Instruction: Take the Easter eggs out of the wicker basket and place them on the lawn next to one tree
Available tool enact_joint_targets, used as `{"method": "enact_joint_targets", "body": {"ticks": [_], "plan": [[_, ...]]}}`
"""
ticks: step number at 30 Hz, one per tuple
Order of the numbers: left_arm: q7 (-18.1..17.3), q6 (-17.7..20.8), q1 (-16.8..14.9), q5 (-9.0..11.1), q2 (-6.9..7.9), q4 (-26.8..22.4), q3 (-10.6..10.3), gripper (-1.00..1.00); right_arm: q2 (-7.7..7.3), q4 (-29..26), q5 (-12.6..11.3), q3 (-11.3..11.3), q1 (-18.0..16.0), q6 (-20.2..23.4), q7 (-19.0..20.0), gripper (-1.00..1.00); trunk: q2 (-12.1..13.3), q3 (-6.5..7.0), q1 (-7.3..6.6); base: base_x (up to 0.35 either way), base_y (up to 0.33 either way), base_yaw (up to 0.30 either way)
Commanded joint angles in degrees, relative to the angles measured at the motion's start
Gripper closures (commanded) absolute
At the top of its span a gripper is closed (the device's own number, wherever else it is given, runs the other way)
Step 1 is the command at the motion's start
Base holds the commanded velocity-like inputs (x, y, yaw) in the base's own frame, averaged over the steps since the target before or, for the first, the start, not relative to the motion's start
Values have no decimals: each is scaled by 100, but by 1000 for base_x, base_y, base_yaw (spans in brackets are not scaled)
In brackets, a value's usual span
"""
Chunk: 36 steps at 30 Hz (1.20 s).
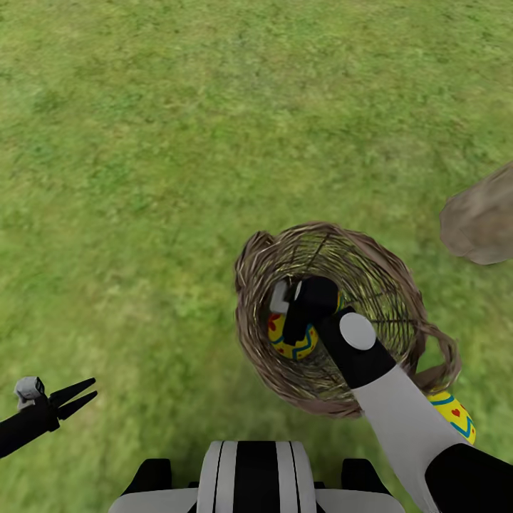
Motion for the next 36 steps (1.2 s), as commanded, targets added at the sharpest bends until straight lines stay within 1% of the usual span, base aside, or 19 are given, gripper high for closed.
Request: {"method": "enact_joint_targets", "body": {"ticks": [1, 2, 4, 6, 8, 10, 12, 15, 17, 23, 25, 29, 36], "plan": [[-36, 60, -2, -31, -1, -4, 7, -100, 1, -7, 152, 6, -4, 54, 48, 100, -1, -3, -1, 0, 0, 0], [-36, 60, -2, -31, -1, -6, 7, -100, 1, -8, 228, 6, -4, 54, 57, 100, 0, 19, -3, 0, 0, 0], [-36, 60, -2, -31, 0, -9, 7, -100, 1, -76, 281, 6, -4, 54, 162, 100, 1, 42, -6, 0, 0, 0], [-36, 60, 1, -31, -1, -9, 7, -100, 1, -86, 286, 6, -4, 54, 185, 100, 1, 42, -6, 0, 0, 0], [-36, 60, -3, -31, -1, -9, 7, -100, 1, -94, 291, 6, -4, 54, 188, 100, 4, 86, -11, 0, 0, 0], [-36, 60, 0, -31, -1, -8, 7, -100, 1, -96, 302, 6, -4, 54, 188, 100, 4, 86, -11, 0, 0, 0], [-36, 60, -4, -31, -1, -9, 7, -100, 1, -97, 304, 0, -4, 54, 188, 100, 7, 130, -16, 0, 0, 0], [-36, 60, 1, -31, -1, -7, 7, -100, 1, -97, 304, -3, -4, 54, 188, 100, 7, 130, -16, 0, 0, 0], [-36, 60, -1, -31, -1, -9, 7, -100, 1, -116, 304, -3, -4, 54, 188, 100, 10, 174, -21, 0, 0, 0], [-36, 60, -2, -31, -1, -1, 7, -100, -6, -123, 312, -5, -6, 54, 187, 100, 10, 174, -21, 0, 0, 0], [-36, 60, 0, -31, -1, 0, 6, -100, -8, -123, 376, -11, -9, 49, 186, 100, 10, 174, -21, 0, 0, 0], [-36, 52, 1, -30, -8, 0, 1, -100, 0, -121, 405, -119, -12, 41, 182, 100, 10, 174, -21, 0, 0, 0], [-36, 51, 0, -31, -4, -1, 7, -100, 26, -123, 418, -100, -13, 37, 188, 100, 10, 174, -21, 0, 0, 0]]}}
